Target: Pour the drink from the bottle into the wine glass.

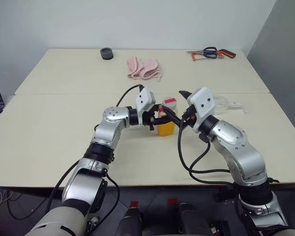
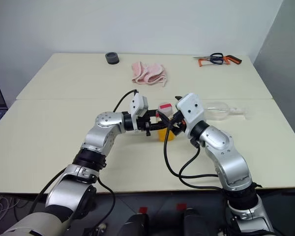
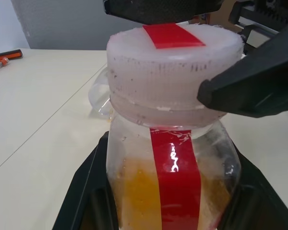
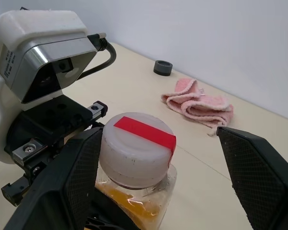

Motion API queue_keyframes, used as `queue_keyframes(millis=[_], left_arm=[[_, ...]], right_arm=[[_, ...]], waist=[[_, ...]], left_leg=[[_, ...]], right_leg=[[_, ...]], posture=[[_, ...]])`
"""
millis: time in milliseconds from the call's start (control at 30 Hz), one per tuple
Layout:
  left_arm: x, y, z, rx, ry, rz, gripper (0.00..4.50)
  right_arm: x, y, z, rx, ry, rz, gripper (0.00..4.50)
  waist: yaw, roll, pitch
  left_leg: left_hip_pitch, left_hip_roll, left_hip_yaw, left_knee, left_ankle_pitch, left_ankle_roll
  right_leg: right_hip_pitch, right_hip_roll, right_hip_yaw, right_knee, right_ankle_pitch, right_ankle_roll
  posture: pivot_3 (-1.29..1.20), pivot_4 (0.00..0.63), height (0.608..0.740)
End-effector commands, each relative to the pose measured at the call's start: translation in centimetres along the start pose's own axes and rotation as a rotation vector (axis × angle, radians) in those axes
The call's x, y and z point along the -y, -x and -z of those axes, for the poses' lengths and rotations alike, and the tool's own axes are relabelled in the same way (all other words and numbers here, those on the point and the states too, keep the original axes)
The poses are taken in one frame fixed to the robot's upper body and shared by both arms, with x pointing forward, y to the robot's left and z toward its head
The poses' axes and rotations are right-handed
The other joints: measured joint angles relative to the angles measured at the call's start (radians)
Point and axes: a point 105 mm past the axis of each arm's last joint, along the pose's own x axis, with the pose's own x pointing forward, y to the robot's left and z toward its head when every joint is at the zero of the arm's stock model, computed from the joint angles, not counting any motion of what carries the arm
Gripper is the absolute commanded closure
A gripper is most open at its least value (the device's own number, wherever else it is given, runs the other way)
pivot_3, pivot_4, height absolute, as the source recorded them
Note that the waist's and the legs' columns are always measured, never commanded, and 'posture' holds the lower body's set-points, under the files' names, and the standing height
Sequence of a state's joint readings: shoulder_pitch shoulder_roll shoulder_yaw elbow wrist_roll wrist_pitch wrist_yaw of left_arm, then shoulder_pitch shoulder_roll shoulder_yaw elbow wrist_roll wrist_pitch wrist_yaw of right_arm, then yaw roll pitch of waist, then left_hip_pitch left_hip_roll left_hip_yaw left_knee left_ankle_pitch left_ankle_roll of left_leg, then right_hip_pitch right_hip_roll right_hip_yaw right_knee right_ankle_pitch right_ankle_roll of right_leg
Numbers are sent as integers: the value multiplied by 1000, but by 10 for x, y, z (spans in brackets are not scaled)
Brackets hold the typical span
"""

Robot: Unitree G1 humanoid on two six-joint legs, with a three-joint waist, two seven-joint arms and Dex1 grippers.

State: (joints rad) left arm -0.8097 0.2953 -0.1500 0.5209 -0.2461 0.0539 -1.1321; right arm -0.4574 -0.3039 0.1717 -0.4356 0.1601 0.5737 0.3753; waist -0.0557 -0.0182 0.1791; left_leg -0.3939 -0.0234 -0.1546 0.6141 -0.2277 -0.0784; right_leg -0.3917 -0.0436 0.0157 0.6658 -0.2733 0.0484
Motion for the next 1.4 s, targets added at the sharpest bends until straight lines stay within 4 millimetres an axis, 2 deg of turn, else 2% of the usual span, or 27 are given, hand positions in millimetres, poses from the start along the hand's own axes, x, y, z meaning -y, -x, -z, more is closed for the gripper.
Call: queue_keyframes(millis=[33,433,867,1000,1167,1400], left_arm=[[-3,3,-10,16,-41,-8,2613],[-3,4,-11,15,-42,-12,2613],[-2,5,-12,16,-37,-15,2613],[-2,5,-12,16,-35,-15,2613],[-3,5,-12,14,-35,-12,2613],[-2,2,-12,15,-36,-1,2613]], right_arm=[[24,12,-9,30,35,102,509],[30,23,-9,21,35,121,509],[27,34,-9,-3,40,84,509],[17,36,-13,2,33,23,509],[-5,27,-21,23,25,-54,509],[-1,-5,-22,24,-1,28,509]], waist=[[0,0,0],[0,0,0],[0,0,0],[-1,0,0],[-1,0,0],[-1,0,0]], left_leg=[[0,0,0,0,0,0],[0,0,0,0,0,0],[0,0,0,0,0,0],[0,0,0,0,0,0],[0,0,0,0,0,0],[0,0,0,0,0,0]], right_leg=[[0,0,0,0,0,0],[0,0,0,0,0,0],[0,0,0,0,0,0],[0,0,0,0,0,0],[0,0,0,0,0,0],[0,0,0,0,0,0]], posture=[[0,150,740],[0,150,740],[0,150,740],[0,150,740],[0,150,740],[0,150,740]])
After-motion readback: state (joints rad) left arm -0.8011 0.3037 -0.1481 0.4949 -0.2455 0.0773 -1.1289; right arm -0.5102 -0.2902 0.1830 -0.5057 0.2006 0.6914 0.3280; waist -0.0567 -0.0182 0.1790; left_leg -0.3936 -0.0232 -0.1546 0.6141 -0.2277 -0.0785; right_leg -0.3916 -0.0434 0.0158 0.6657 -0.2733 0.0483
